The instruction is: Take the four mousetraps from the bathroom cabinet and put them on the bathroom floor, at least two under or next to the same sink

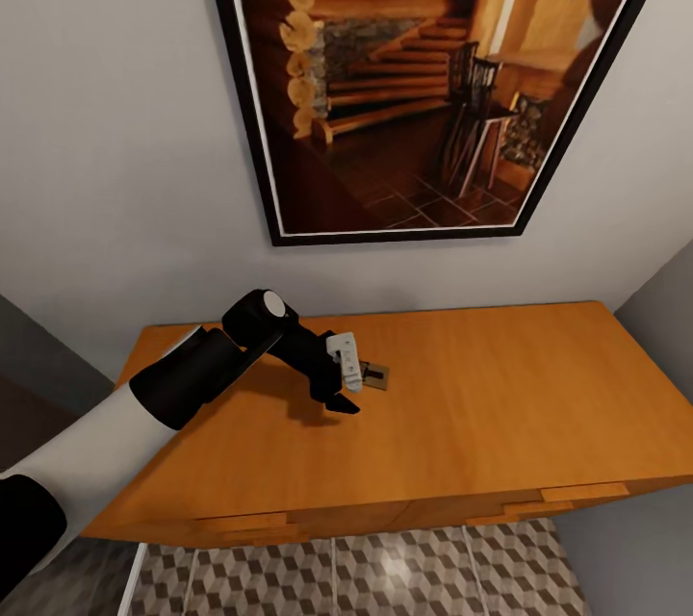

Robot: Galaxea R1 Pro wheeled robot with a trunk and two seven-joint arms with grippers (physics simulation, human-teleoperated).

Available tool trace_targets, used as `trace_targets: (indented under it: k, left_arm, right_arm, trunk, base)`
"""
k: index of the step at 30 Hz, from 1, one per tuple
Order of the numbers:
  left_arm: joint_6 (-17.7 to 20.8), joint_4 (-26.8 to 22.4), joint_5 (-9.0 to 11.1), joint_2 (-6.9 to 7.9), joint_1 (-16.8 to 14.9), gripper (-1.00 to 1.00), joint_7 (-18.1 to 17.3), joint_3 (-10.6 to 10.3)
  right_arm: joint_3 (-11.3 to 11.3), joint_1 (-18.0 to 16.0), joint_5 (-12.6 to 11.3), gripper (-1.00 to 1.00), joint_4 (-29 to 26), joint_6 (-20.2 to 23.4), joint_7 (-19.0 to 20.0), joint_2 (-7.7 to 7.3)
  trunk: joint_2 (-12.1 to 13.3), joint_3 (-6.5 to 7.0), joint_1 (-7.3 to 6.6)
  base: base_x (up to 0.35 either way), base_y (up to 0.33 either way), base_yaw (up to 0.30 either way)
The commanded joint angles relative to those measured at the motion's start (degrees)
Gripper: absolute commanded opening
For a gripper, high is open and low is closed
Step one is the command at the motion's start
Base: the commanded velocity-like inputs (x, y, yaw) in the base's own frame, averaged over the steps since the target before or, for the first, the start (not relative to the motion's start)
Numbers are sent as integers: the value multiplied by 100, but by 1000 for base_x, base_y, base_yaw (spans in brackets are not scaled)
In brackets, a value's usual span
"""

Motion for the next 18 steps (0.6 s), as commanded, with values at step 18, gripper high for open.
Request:
trace_targets:
  k: [18]
  left_arm:
    - [62,-1,-661,-44,-6,100,-50,13]
  right_arm:
    - [-27,3,-16,-100,-11,-19,-3,4]
  trunk:
    - [-9,-8,3]
  base:
    - [0,0,0]
